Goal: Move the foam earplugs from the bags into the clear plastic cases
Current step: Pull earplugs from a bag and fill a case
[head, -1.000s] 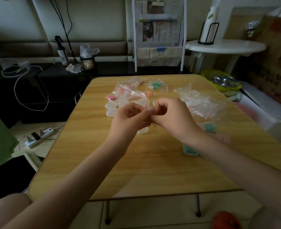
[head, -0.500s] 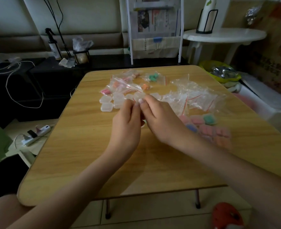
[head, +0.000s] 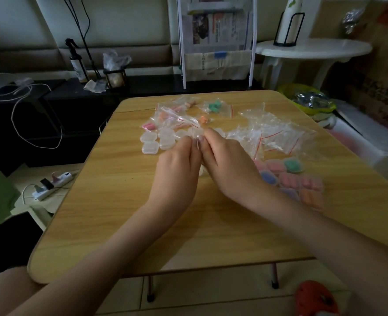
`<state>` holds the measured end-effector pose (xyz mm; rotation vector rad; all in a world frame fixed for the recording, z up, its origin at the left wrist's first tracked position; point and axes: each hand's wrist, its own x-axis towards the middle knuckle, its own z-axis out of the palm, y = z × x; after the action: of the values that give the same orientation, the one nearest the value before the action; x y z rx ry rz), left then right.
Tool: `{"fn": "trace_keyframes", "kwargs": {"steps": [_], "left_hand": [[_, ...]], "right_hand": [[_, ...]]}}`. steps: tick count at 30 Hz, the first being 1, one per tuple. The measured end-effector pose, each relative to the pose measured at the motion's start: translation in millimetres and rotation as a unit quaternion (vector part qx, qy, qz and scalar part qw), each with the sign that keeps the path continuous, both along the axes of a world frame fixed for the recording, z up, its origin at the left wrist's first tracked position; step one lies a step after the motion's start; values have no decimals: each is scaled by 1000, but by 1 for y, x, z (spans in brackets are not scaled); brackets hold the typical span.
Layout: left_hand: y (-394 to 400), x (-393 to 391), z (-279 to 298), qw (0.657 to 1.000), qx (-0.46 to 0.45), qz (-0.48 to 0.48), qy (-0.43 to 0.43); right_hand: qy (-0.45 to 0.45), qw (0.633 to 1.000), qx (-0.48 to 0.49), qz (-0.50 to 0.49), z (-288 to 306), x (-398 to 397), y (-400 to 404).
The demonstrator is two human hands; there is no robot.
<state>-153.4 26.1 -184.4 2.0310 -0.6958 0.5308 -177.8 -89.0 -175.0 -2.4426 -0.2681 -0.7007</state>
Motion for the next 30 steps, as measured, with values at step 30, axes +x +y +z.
{"fn": "trace_keyframes", "kwargs": {"steps": [30], "left_hand": [[6,4,0,991,85,66,-82]], "right_hand": [[-140,976,-158,-53,-6,1,-11]]}}
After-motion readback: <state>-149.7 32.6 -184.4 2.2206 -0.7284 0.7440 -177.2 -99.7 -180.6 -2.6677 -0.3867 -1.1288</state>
